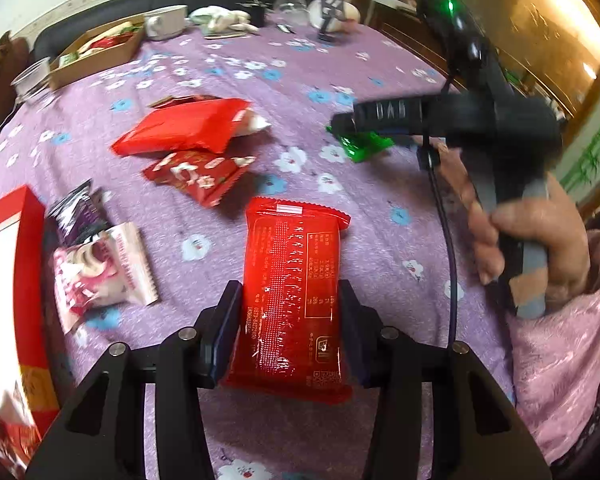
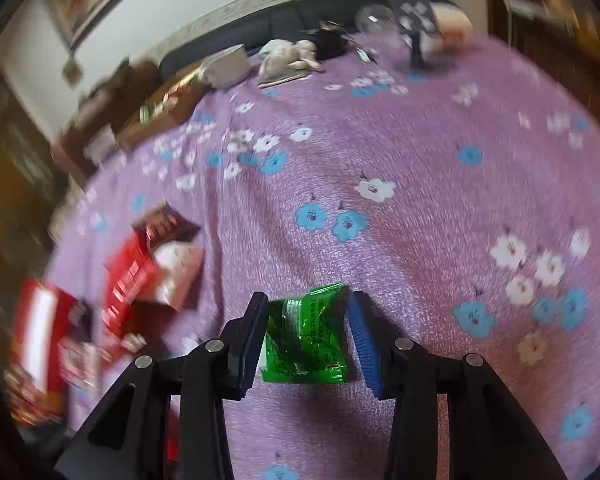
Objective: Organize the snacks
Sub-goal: 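Carry both packets over the white tray and open both tools to drop them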
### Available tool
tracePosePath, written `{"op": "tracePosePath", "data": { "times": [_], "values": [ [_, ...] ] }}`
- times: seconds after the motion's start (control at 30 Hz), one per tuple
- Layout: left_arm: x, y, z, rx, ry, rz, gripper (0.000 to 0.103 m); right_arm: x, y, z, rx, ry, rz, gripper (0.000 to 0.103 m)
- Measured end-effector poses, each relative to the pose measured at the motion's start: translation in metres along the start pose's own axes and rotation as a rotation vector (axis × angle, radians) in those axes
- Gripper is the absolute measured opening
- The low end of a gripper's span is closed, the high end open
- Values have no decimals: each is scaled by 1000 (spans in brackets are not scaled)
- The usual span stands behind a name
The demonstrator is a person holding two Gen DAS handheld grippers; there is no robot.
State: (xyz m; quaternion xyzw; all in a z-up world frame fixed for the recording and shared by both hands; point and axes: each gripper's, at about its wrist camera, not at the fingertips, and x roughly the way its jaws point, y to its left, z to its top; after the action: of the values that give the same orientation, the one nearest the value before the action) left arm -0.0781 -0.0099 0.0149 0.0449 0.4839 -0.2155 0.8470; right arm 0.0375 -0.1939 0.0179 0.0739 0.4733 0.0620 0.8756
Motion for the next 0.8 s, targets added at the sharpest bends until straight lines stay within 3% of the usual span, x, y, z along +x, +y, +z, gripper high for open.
{"op": "tracePosePath", "data": {
  "times": [0.07, 0.2, 0.23, 0.6, 0.8],
  "values": [
    [-7, 3, -4, -16, -19, 7, 45, 1, 10, -4, -59, -8, -37, 34],
    [-24, 5, -7, -12, -71, 38, 45, -1, 18, -9, -114, -23, -87, 30],
    [-29, 4, -9, -10, -83, 41, 45, -3, 15, -9, -96, -29, -76, 25],
    [-98, 41, -34, -58, -231, 123, 45, -20, -15, -1, 99, -134, 61, 25],
    [-129, 78, -53, -114, -304, 199, 45, -38, -16, -15, 208, -163, 200, 25]
  ]
}}
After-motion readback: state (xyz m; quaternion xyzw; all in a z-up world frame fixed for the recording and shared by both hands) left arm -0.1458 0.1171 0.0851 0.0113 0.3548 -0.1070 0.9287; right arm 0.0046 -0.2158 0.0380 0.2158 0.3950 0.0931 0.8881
